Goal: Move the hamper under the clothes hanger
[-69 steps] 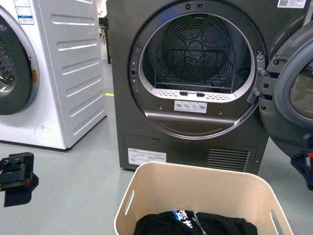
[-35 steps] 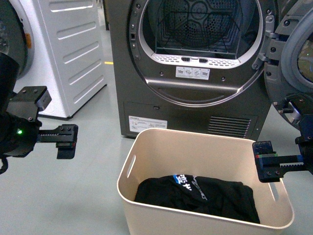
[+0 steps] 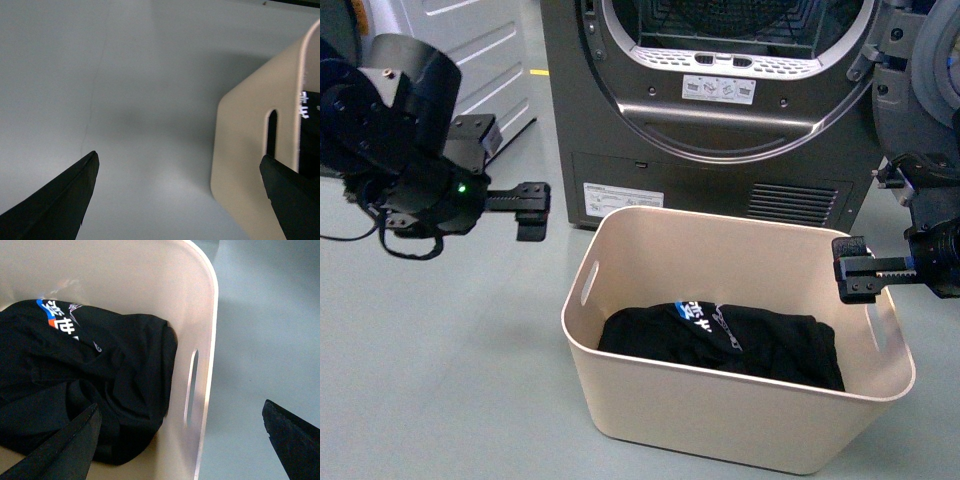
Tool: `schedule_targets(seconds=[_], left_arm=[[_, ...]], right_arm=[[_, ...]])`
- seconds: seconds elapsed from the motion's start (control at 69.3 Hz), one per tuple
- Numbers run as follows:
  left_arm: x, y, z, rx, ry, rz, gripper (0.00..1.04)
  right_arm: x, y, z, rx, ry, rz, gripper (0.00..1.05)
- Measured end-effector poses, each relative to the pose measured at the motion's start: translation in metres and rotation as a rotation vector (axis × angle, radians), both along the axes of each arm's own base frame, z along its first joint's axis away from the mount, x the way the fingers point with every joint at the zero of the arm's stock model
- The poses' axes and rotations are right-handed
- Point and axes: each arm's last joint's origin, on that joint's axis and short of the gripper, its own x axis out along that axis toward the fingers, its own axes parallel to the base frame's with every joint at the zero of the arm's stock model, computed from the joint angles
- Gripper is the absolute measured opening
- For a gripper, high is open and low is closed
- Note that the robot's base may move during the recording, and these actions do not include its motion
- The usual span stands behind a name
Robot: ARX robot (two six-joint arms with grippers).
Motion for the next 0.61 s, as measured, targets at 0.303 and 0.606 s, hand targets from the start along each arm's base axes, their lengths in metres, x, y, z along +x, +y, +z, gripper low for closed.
schedule_targets(seconds=[0.303, 0.606], left_arm=[[0.019, -0.037, -0.013, -0.011, 0.026, -0.052, 0.98], [0.022, -0.07, -0.025, -0.033, 0.043, -0.098, 0.98]], right_arm=[[0.009, -0.007, -0.017, -0.015, 0.031, -0.027, 0.97], [0.017, -0.013, -0.029, -0.023, 0.047, -0.051, 0.97]])
